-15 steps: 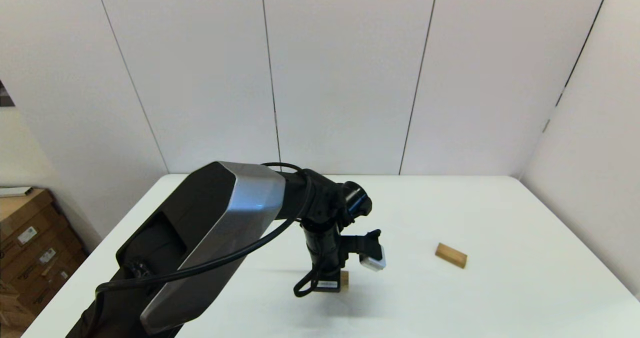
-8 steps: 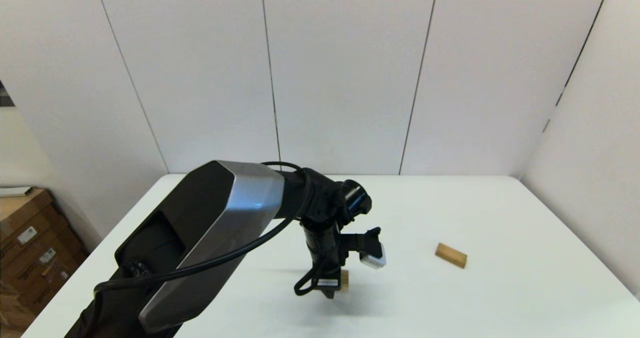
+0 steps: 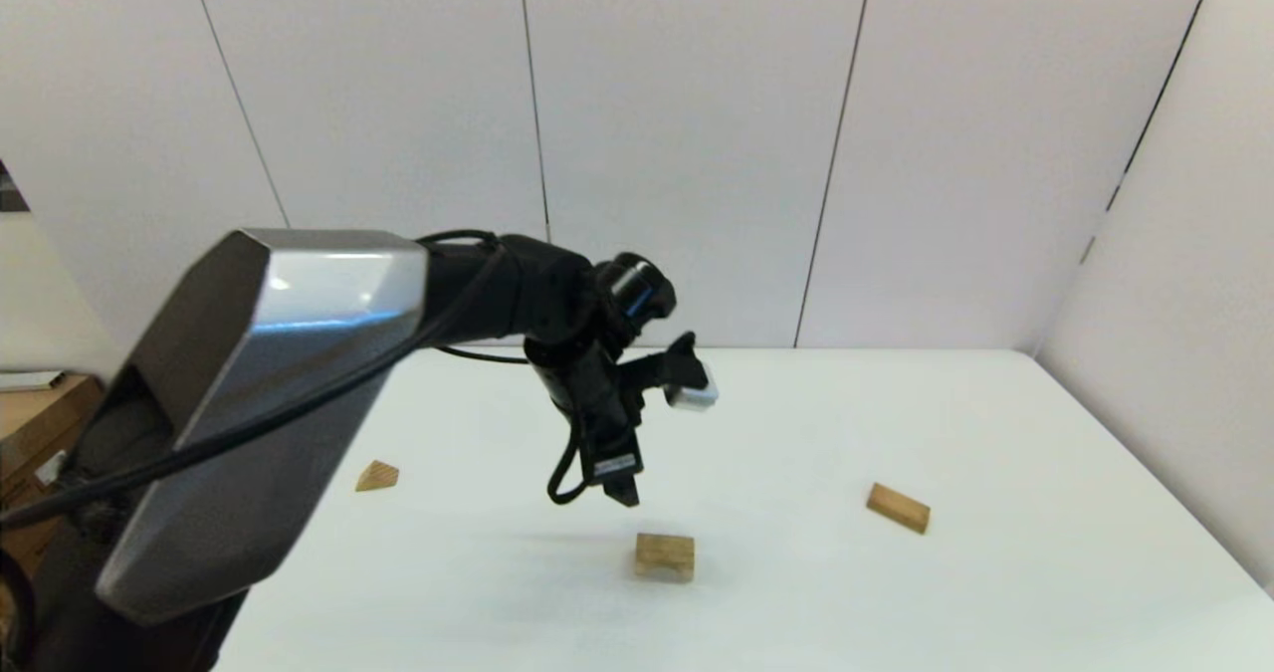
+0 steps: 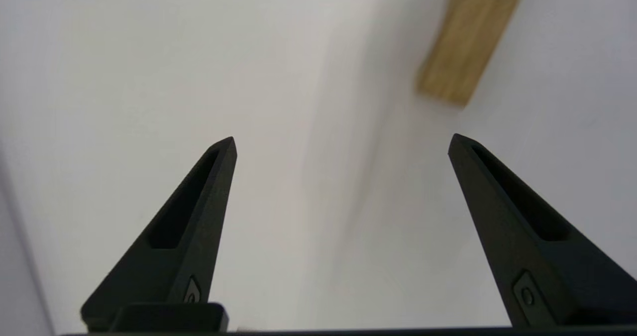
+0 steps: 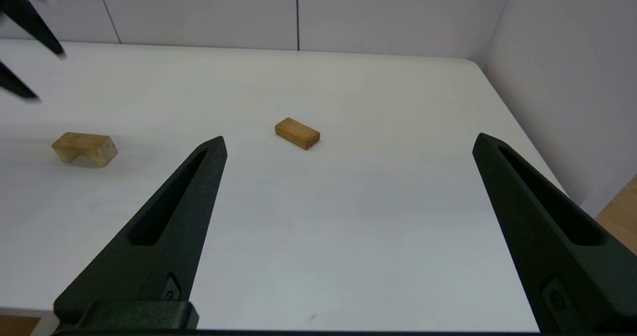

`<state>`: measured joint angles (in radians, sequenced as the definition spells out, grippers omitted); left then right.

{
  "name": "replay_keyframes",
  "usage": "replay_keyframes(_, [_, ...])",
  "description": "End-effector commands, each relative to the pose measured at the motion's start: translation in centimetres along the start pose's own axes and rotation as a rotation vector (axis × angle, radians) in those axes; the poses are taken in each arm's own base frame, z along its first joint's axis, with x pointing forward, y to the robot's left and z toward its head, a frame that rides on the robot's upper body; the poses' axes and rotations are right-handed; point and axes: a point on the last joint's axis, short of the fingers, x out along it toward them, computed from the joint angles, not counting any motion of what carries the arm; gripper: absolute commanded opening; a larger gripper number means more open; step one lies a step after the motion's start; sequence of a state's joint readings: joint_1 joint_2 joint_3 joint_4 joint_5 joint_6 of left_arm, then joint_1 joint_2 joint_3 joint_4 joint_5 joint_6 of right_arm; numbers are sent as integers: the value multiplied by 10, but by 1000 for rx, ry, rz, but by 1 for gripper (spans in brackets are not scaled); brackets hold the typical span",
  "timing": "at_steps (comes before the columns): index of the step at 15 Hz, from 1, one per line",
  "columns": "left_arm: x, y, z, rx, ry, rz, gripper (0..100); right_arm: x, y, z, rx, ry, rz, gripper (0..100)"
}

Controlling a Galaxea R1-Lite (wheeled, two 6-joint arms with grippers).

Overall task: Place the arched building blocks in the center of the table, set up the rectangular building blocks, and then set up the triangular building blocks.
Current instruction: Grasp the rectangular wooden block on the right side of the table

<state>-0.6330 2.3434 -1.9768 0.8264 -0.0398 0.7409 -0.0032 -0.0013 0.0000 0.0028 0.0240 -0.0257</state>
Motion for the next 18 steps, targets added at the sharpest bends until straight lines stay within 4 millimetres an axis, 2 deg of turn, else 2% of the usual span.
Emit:
replay_keyframes(1, [-123, 21, -45, -208, -98, 166, 100, 0, 0, 0, 0, 2, 1, 100])
replay_keyframes(3, [-173, 11, -68, -391, -150, 225, 100, 0, 0, 0, 0, 2, 1, 100])
replay_keyframes(5, [-216, -15, -91, -591, -214, 256, 100, 0, 0, 0, 0, 2, 1, 100])
replay_keyframes(7, [-260, -56, -126, -743, -288, 299, 100, 0, 0, 0, 0, 2, 1, 100])
replay_keyframes(10, [-299, -122, -183, -828, -345, 406, 100, 0, 0, 0, 0, 2, 1, 100])
replay_keyframes(12, [-311, -166, -216, -906, -391, 533, 100, 0, 0, 0, 0, 2, 1, 100])
replay_keyframes(13, [-310, -185, -228, -941, -412, 597, 100, 0, 0, 0, 0, 2, 1, 100])
replay_keyframes(16, [-289, -238, -252, -981, -470, 734, 100, 0, 0, 0, 0, 2, 1, 100])
replay_keyframes(18, [-266, -272, -266, -989, -507, 783, 100, 0, 0, 0, 0, 2, 1, 100])
